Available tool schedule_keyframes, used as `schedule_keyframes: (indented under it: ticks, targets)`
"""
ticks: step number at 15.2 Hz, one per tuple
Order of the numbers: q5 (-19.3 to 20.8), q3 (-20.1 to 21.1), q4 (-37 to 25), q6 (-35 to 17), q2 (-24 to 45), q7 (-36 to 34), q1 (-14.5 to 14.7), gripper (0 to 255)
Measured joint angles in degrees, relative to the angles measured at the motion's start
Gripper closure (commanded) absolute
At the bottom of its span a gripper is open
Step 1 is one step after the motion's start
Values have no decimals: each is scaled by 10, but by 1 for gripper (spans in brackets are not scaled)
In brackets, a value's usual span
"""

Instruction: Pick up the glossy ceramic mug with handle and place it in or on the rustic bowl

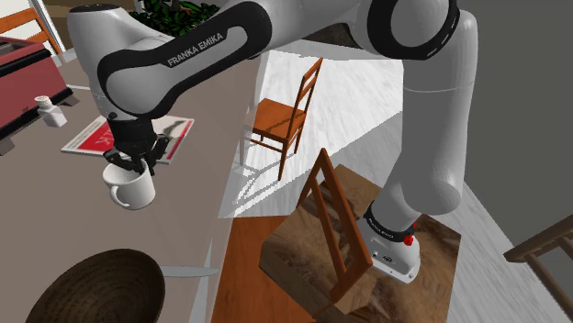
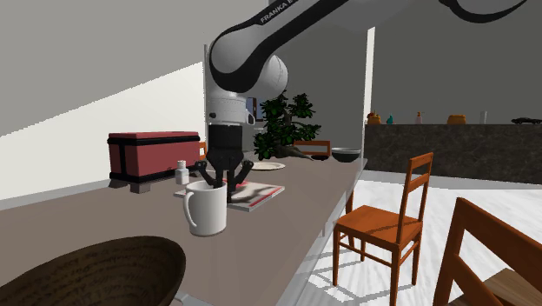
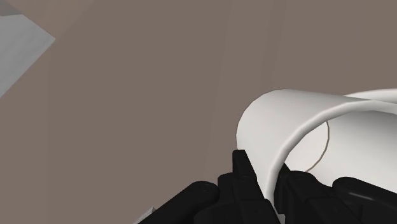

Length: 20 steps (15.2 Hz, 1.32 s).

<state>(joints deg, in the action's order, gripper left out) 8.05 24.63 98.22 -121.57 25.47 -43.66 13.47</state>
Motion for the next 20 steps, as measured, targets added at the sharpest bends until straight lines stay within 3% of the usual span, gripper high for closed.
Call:
schedule_keyframes:
  ticks: [20]
  targets:
    - [-24, 12, -84, 129, -49, 10, -5, 255]
